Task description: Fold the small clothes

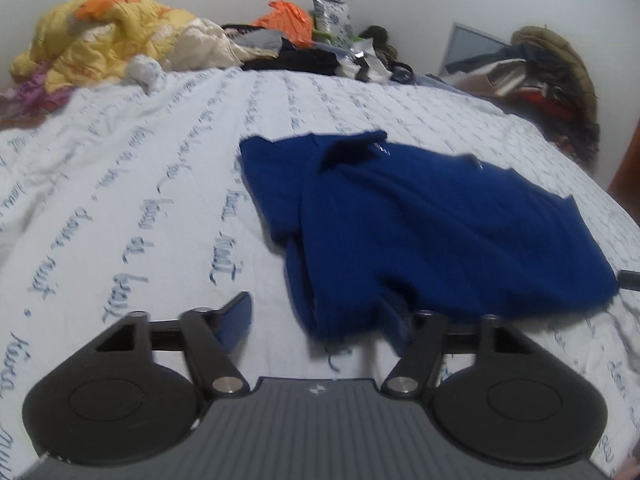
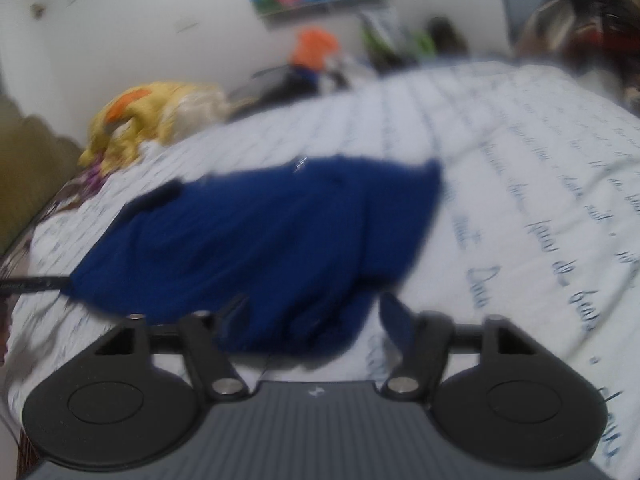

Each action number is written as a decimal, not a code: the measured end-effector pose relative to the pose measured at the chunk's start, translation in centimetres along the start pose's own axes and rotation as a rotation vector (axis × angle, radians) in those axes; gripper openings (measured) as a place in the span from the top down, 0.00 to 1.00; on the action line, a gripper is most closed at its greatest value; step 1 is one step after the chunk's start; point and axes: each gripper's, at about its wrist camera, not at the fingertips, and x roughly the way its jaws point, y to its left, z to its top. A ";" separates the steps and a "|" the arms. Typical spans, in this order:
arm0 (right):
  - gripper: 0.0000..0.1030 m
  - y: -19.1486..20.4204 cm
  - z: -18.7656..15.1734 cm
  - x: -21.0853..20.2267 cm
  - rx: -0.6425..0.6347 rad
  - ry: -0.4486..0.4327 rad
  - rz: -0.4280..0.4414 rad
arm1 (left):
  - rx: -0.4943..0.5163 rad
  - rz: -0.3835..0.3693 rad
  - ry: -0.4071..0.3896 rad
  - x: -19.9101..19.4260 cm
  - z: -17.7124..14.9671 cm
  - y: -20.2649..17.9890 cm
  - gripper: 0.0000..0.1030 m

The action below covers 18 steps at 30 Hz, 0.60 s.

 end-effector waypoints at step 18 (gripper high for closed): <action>0.88 1.4 -1.6 0.3 -0.225 -0.029 -0.036 | 0.066 -0.018 -0.034 -0.2 0.1 -1.6 0.94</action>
